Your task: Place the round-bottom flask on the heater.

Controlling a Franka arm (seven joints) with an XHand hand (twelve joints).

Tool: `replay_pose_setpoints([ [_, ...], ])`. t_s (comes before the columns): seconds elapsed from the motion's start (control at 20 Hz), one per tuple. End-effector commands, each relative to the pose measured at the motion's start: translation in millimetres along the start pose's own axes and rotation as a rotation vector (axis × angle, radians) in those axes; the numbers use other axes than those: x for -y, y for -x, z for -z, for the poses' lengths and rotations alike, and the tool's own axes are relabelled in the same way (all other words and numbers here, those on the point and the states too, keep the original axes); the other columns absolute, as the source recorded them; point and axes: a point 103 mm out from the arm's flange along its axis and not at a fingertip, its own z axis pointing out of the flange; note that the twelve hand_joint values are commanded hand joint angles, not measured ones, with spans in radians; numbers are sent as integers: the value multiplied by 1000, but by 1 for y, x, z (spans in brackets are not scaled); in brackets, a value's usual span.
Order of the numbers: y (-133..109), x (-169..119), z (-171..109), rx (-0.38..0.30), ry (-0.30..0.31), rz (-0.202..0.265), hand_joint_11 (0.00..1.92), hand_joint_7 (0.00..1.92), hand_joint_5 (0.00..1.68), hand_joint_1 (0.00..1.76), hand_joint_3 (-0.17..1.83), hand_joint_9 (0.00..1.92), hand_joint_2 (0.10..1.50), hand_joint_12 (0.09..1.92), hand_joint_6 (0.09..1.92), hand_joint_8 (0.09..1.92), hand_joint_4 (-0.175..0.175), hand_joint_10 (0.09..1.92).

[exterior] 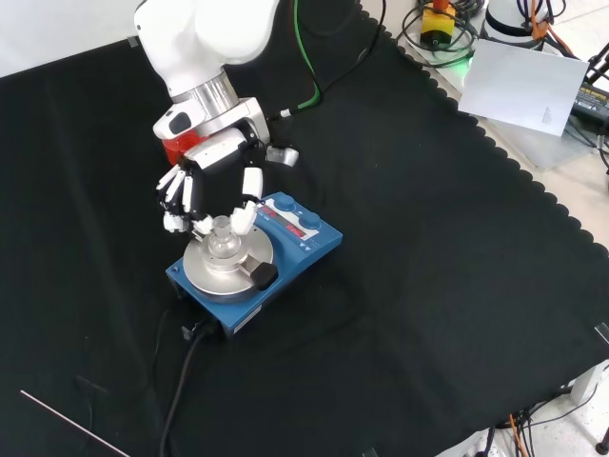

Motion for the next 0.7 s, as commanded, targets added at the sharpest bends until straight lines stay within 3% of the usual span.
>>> replay_pose_setpoints([
  [0.05, -2, 4, 4, -5, -16, 11, 53, 281, 533, 783, 528, 427, 634, 1406, 705, 593, 2, 646],
  [0.25, -8, 7, 5, 6, -6, 24, 2, 217, 461, 728, 491, 343, 622, 1405, 589, 614, 0, 696],
  [0.7, -9, 25, 24, 23, 22, 30, 0, 218, 471, 715, 462, 345, 627, 1398, 528, 622, 1, 699],
])
